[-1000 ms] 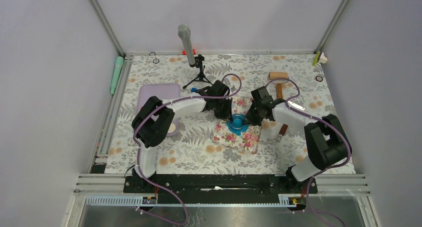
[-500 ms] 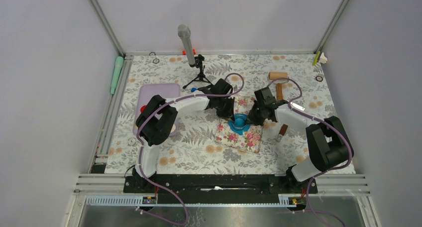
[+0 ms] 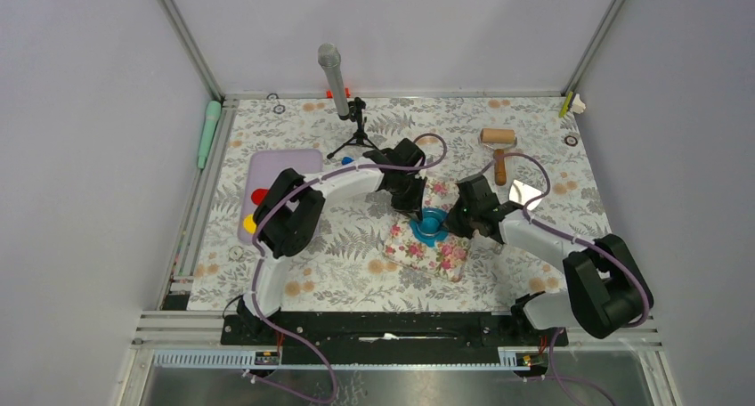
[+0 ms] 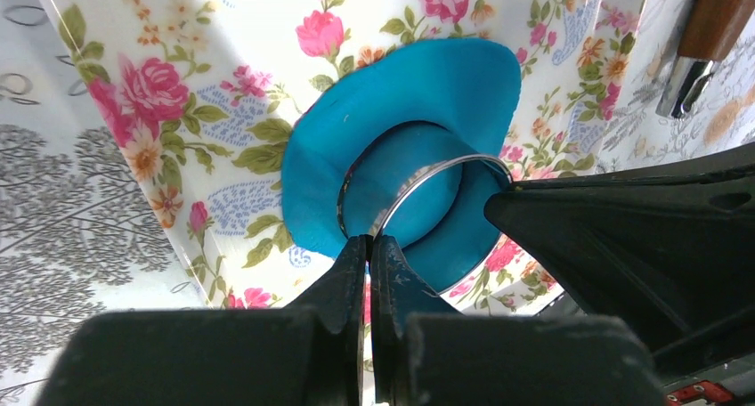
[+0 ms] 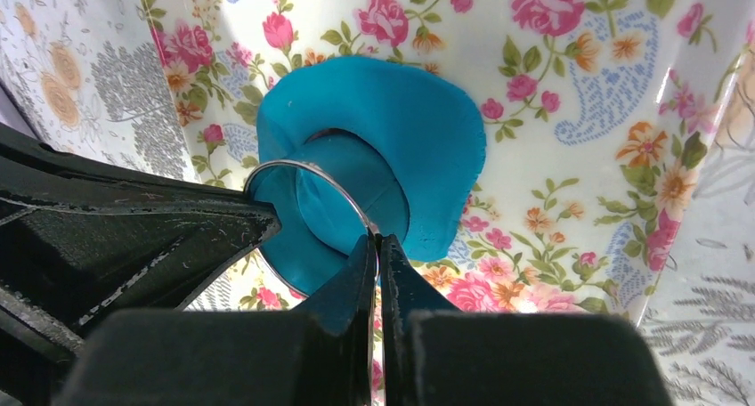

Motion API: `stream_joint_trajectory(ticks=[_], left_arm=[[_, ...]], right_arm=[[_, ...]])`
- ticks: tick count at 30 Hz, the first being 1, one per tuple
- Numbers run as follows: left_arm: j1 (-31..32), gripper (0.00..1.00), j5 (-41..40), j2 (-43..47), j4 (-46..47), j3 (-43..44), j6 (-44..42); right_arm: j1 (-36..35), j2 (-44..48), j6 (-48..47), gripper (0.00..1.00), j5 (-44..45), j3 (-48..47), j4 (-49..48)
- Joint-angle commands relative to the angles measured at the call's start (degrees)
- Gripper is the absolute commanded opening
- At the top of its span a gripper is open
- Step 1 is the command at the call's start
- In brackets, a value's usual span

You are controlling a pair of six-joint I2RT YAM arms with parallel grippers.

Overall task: Roll out the dumpling wrappers from the dough
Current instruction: Press the dumpling wrapper on the work surface.

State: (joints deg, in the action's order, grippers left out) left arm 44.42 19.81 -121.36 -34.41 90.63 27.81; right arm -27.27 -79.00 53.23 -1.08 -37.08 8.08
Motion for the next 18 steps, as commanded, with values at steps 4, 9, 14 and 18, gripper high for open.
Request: stream_joint_trajectory(ticks=[4, 9, 14, 18], left_arm=[[4.0, 0.00, -0.1, -5.1, -8.3, -12.0, -3.0], [4.4, 0.00, 0.4, -1.5, -7.9, -16.9, -2.8], [4.3, 0.00, 0.2, 0.4, -7.8, -15.7, -2.1], [4.3, 0.00, -1.1, -1.1, -8.0, -14.1, -2.5]], right_arm=[[-1.2, 1.6, 3.0, 0.00, 1.3, 2.7, 10.6], [-1.1, -0.6, 2.8, 0.00, 3.7, 2.2, 9.8], [-0.1, -5.8, 1.2, 0.00, 6.9, -0.4, 9.6], [0.0, -9.4, 0.1, 0.00, 6.4, -2.8, 10.9]])
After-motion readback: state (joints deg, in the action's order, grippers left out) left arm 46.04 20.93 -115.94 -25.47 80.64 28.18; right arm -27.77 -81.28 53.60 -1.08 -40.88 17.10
